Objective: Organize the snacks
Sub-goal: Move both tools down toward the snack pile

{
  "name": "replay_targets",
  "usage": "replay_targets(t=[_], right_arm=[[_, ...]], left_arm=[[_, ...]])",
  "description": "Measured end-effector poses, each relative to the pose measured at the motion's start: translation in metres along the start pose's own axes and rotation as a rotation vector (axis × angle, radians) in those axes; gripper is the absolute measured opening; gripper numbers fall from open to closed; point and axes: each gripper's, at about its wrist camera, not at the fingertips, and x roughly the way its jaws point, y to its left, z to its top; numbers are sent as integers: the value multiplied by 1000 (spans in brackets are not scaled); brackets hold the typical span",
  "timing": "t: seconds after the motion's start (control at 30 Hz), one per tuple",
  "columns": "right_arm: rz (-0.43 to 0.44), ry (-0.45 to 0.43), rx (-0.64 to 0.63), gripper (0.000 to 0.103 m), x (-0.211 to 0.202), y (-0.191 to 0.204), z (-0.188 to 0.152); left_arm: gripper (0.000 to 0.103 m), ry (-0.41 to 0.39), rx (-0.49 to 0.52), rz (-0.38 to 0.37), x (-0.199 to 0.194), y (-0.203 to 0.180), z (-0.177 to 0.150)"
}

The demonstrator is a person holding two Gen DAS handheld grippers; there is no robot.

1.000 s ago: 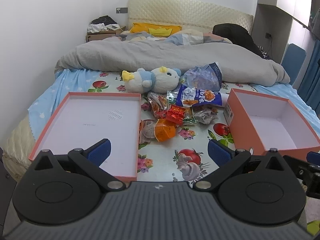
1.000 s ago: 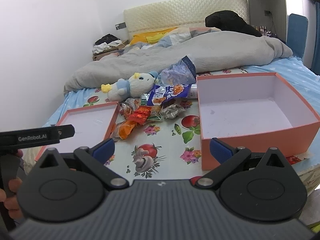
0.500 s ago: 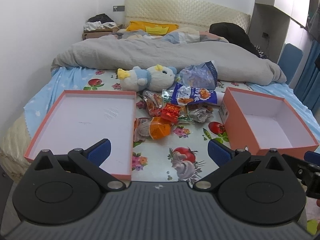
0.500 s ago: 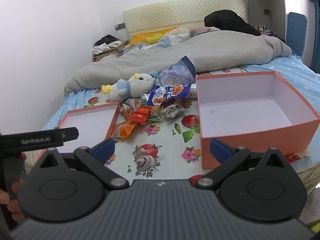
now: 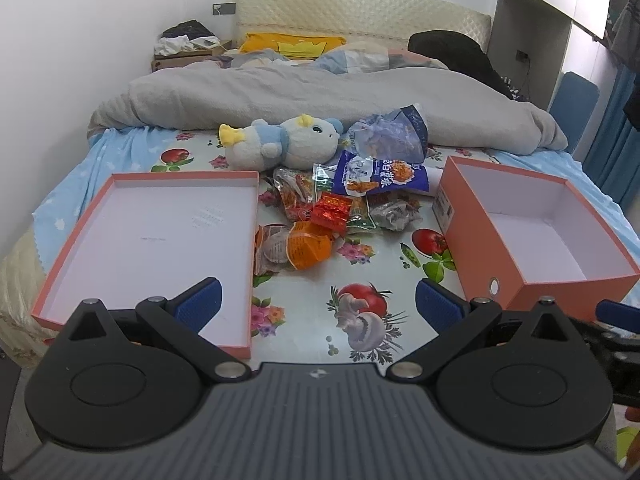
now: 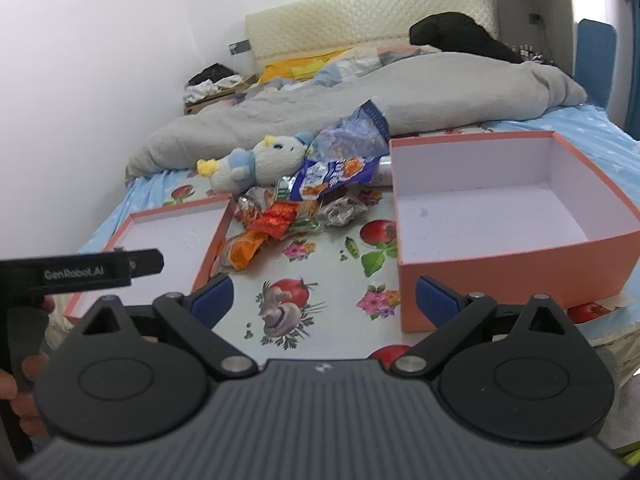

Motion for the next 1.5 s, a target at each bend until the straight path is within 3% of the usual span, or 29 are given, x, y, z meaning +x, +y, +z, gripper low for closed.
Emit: replay_targets(t=[0.53,0.83,1.5], right_arm=[[-14,-58,-5,99,4,-1,-3],[11,-43,-26,99,29,3,1],[15,-32,-95,99,94,17,14]], left_arm=[[103,25,-5,-11,12,6,5],[103,61,-9,-29,44,8,19],[103,112,17,19,128,30,49]])
